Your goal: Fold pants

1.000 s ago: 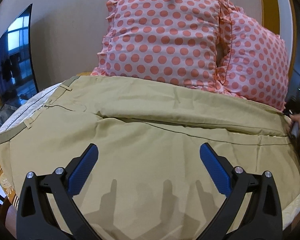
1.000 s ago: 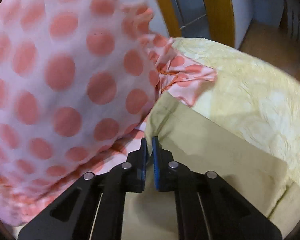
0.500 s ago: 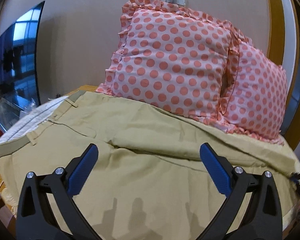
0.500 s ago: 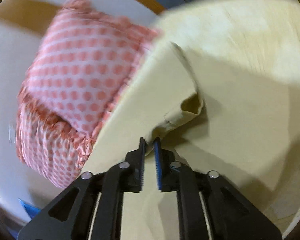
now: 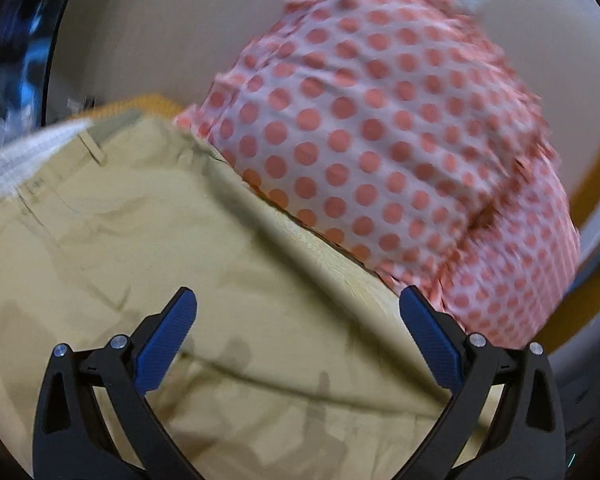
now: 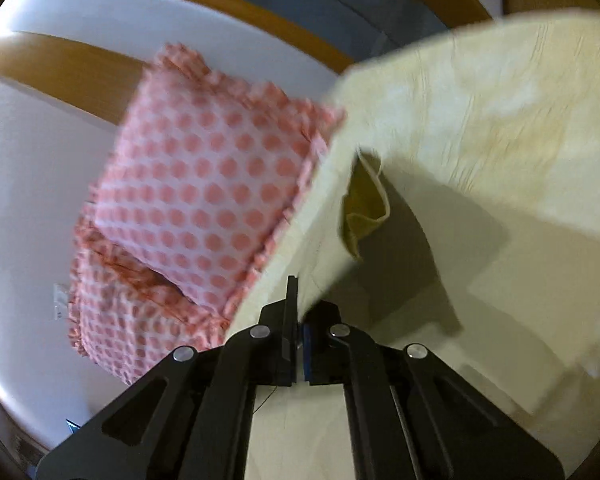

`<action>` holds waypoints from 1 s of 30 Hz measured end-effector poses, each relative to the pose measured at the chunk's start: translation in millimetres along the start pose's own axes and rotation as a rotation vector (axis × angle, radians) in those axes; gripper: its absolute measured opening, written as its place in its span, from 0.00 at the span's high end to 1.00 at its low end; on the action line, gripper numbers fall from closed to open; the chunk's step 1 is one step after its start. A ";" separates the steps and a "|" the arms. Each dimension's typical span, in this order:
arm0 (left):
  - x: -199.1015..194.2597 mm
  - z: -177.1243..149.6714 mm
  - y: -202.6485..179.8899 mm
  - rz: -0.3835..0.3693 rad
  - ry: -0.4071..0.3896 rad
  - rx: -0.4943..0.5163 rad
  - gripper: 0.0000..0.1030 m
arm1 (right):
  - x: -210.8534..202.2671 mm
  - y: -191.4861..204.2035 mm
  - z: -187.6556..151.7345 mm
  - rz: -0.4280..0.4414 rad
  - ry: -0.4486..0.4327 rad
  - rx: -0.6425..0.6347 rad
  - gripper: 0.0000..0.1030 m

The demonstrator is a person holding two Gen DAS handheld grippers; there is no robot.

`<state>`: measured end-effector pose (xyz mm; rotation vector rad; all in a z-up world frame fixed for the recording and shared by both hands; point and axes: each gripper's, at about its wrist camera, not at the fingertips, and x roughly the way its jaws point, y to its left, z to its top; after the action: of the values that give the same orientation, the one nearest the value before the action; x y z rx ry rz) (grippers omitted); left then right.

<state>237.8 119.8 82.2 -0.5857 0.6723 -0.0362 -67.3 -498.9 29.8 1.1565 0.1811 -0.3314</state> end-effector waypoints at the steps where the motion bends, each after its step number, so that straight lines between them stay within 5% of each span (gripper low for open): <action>1: 12.9 4.8 0.4 0.015 0.026 -0.016 0.03 | -7.7 0.4 0.8 0.011 -0.003 0.001 0.99; 6: 70.6 19.8 6.2 0.137 0.109 -0.057 0.22 | -29.9 -0.7 -1.8 0.024 -0.018 -0.012 0.99; 8: 88.9 24.0 15.3 0.121 0.146 -0.078 0.56 | -30.2 -1.7 -2.4 0.023 -0.015 -0.015 0.99; 9: 97.0 25.2 22.1 0.076 0.182 -0.099 0.97 | -28.9 -0.5 -1.8 0.024 -0.015 -0.017 0.99; 11: 88.4 21.8 31.3 0.047 0.175 -0.143 0.97 | -28.2 0.5 -1.1 0.030 -0.011 -0.025 0.99; 13: 51.7 11.9 28.1 0.032 0.096 -0.086 0.97 | -31.6 2.1 -0.3 0.029 -0.020 -0.042 0.99; 17: -54.7 -34.4 31.9 -0.006 -0.027 0.020 0.95 | -45.5 -8.7 5.3 -0.013 -0.053 -0.062 0.98; 21: -126.0 -100.7 57.6 0.024 -0.011 0.036 0.93 | -54.8 -30.6 3.4 -0.083 -0.046 -0.062 0.98; 30: -144.4 -165.0 95.1 0.069 0.078 0.013 0.89 | -61.6 -54.3 -9.6 -0.248 0.005 -0.096 0.95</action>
<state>11.1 148.3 12.2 -0.5497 0.7671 0.0014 -143.6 -499.6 -2.0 1.0412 0.3427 -0.5326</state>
